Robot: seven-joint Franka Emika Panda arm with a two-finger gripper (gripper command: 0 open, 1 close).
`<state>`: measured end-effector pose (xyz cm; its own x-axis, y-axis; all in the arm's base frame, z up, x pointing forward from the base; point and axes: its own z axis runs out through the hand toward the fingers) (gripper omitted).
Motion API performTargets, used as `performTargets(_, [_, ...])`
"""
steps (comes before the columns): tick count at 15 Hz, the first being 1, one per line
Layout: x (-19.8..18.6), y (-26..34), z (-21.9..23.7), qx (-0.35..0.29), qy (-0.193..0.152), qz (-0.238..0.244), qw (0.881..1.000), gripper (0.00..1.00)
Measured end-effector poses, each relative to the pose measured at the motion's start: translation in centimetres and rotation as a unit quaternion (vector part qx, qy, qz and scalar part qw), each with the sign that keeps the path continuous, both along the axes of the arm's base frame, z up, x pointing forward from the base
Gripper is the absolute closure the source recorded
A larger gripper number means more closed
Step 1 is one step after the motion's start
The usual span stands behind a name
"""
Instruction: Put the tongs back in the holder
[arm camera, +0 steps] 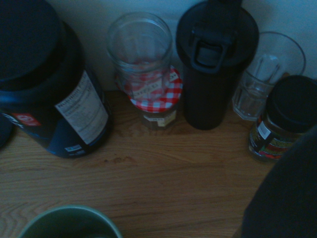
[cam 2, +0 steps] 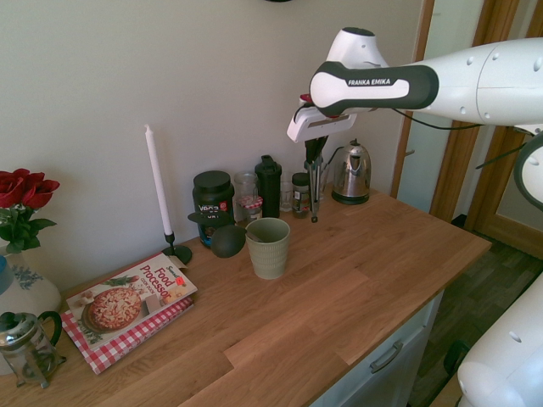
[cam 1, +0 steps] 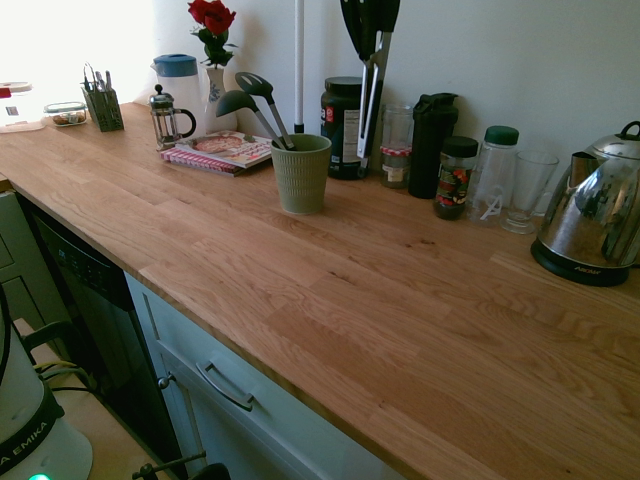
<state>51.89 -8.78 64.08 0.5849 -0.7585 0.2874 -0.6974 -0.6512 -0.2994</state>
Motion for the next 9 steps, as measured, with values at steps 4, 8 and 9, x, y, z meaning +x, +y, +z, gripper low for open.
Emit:
performTargets(4, [-1.9,3.2,3.7,-0.005,-0.019,0.02,1.0,1.0])
performTargets(8, [-1.3,7.4,4.4,-0.005,-0.023,0.042,0.999,1.0])
performTargets(9, [-0.7,8.5,4.2,-0.005,-0.022,0.044,0.999,1.0])
